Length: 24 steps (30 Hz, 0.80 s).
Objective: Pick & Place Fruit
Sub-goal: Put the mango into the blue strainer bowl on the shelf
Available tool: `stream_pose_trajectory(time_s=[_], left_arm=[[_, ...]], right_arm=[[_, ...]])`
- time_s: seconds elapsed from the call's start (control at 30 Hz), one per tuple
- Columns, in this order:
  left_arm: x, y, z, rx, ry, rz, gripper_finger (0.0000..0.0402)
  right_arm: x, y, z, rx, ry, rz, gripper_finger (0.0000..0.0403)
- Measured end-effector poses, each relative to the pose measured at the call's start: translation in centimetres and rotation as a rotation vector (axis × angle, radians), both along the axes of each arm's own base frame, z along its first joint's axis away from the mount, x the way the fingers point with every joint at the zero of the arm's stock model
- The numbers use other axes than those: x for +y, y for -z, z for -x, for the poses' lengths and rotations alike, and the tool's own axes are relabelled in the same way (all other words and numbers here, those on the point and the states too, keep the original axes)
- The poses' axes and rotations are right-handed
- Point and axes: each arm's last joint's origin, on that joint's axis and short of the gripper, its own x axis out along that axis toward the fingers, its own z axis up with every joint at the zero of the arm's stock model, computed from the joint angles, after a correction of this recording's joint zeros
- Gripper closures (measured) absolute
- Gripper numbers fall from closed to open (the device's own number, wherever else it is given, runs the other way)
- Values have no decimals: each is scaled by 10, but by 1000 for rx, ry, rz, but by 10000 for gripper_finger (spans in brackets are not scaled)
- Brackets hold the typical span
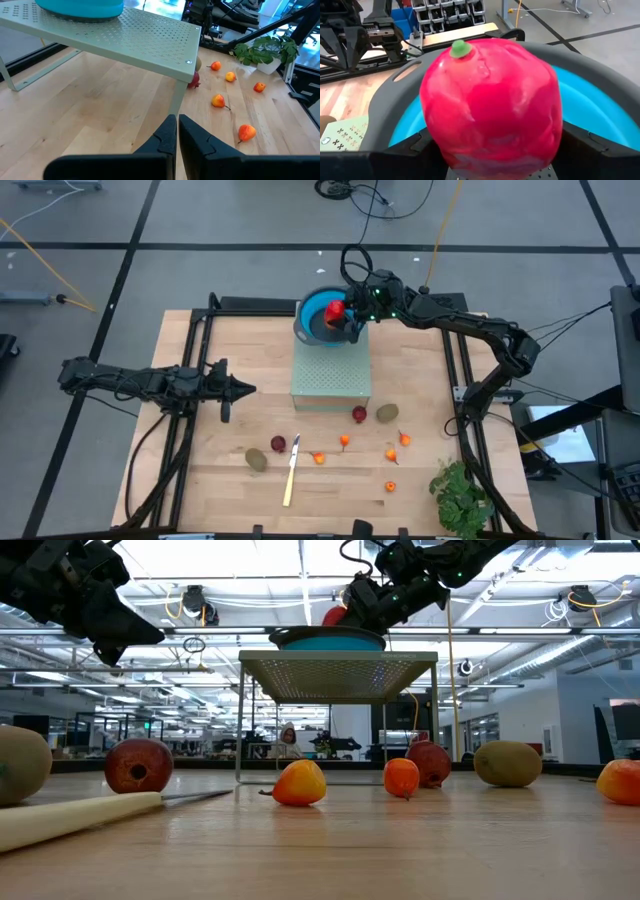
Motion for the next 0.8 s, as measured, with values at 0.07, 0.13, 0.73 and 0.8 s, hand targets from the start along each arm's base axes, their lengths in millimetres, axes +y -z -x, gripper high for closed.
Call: stream_pose_trajectory(time_s=[0.07,0.13,0.73,0.8], left_arm=[[0,0,0,0,0,0,385],[0,0,0,0,0,-1,385],[0,0,0,6,5,-43,385],[0,0,0,6,5,-43,385]], right_arm=[[0,0,0,1,-1,2,132],[0,0,0,0,-1,3,132],[-1,5,2,61,42,10,57],[-1,5,2,62,37,20,48]])
